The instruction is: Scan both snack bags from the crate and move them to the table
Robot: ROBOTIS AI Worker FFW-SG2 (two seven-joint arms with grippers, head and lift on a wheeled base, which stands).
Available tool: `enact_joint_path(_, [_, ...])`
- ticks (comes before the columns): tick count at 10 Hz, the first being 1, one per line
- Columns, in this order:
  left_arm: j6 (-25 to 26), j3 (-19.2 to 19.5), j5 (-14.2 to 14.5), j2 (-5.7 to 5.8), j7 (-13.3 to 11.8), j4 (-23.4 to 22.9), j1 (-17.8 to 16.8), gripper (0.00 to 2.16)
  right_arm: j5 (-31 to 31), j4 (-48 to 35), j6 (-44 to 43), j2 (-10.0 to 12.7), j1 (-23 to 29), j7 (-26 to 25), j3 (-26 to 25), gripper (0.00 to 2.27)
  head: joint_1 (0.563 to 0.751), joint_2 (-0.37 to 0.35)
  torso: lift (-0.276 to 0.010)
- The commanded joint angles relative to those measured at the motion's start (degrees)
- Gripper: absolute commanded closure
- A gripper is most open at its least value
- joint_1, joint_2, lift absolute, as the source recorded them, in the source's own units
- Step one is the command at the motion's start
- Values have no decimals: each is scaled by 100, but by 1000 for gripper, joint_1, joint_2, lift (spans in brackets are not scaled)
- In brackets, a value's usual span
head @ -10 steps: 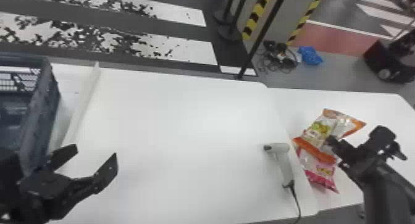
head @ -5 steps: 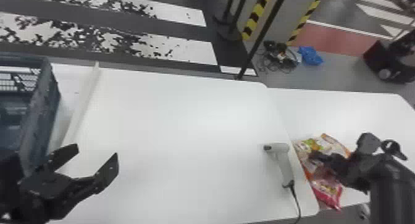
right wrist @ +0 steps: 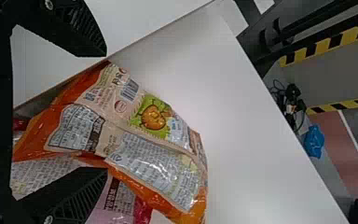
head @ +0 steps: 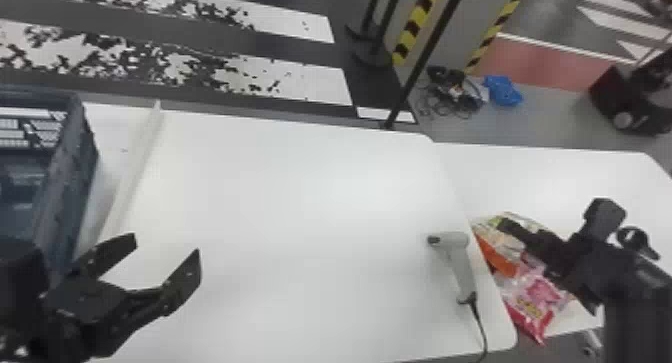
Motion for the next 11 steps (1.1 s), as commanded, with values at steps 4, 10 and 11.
enact_joint_path(4, [-57,-25,-43,-30,34,-89,21,73,-794,-3380,-518,891,1932,25,-189,60,695,-350,-87])
enact_joint_path(10, [119,273,-360,-21,166,-1504,848,73,-117,-5401,-1432,2200,3655,658,1946,56,695,-350,-87])
enact_joint_path(11, [119,291,-351,-30,271,-1732,1155,73,146,-5542,-2328,2214,4059,526,2535,56,695,-350,-87])
